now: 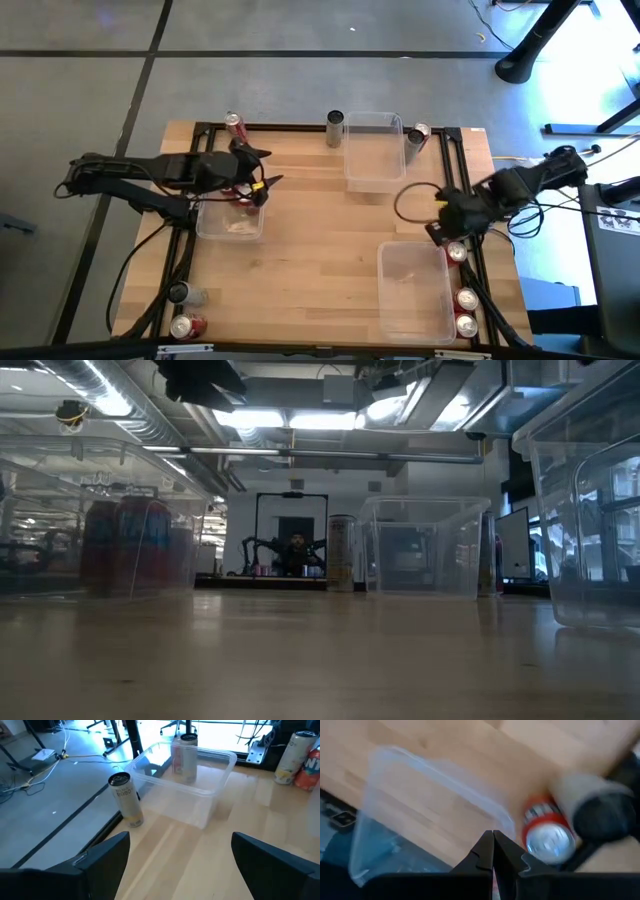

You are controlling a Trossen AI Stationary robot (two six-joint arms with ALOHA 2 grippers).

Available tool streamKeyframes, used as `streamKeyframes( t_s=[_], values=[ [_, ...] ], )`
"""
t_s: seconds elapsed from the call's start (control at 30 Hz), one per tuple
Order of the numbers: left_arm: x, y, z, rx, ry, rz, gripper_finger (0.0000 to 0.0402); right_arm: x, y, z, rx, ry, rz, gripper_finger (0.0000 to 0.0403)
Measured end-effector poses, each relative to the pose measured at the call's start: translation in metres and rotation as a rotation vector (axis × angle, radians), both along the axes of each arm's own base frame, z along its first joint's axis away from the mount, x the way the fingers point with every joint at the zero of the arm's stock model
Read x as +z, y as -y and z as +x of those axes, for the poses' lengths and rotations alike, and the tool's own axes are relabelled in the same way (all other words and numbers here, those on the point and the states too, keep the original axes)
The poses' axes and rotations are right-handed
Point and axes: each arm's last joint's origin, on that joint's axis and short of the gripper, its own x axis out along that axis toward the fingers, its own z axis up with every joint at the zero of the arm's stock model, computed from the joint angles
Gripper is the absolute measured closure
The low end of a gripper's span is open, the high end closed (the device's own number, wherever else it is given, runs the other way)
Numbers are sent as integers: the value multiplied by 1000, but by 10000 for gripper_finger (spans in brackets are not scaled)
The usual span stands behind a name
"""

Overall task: Sort soda cans
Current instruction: Put the red soda can into the middle transparent bin

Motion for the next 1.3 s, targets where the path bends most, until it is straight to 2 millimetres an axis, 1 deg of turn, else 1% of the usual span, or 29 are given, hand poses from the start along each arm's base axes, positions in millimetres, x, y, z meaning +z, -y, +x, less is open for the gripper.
streamKeyframes(
  t_s=[0.13, 0.27, 0.4, 0.47, 0.53, 0.6, 0.73, 0.87, 1.0, 1.13, 1.2, 1.3],
  values=[
    [-4, 0, 5, 0, -22, 1, 66, -4, -17, -10, -24, -50, 18, 398],
    [-9, 0, 10, -2, -52, 3, 66, -18, -35, -17, 10, -85, 44, 398],
    [-12, 1, 12, -2, -72, 0, 66, -32, -45, -27, -25, -199, 64, 397],
    [-13, 1, 13, -2, -77, 0, 66, -38, -48, -31, -39, -225, 54, 387],
    [-13, 1, 13, -1, -80, 0, 66, -43, -51, -35, -34, -232, 43, 366],
    [-13, 1, 13, -1, -79, -1, 66, -47, -53, -37, -26, -228, 21, 336],
    [-14, 1, 12, 1, -83, -4, 66, -53, -51, -40, -33, -239, -36, 255],
    [-14, 1, 12, 1, -82, -4, 66, -53, -45, -43, -60, -245, -107, 169],
    [-14, 1, 12, 1, -82, -4, 66, -53, -43, -42, -93, -204, -153, 104],
    [-14, 1, 12, 3, -80, -7, 66, -54, -41, -44, -105, -220, -171, 70],
    [-14, 1, 12, 3, -80, -7, 66, -55, -41, -44, -116, -225, -179, 65],
    [-14, 1, 12, 3, -80, -7, 66, -65, -42, -43, -134, -234, -186, 66]
  ],
)
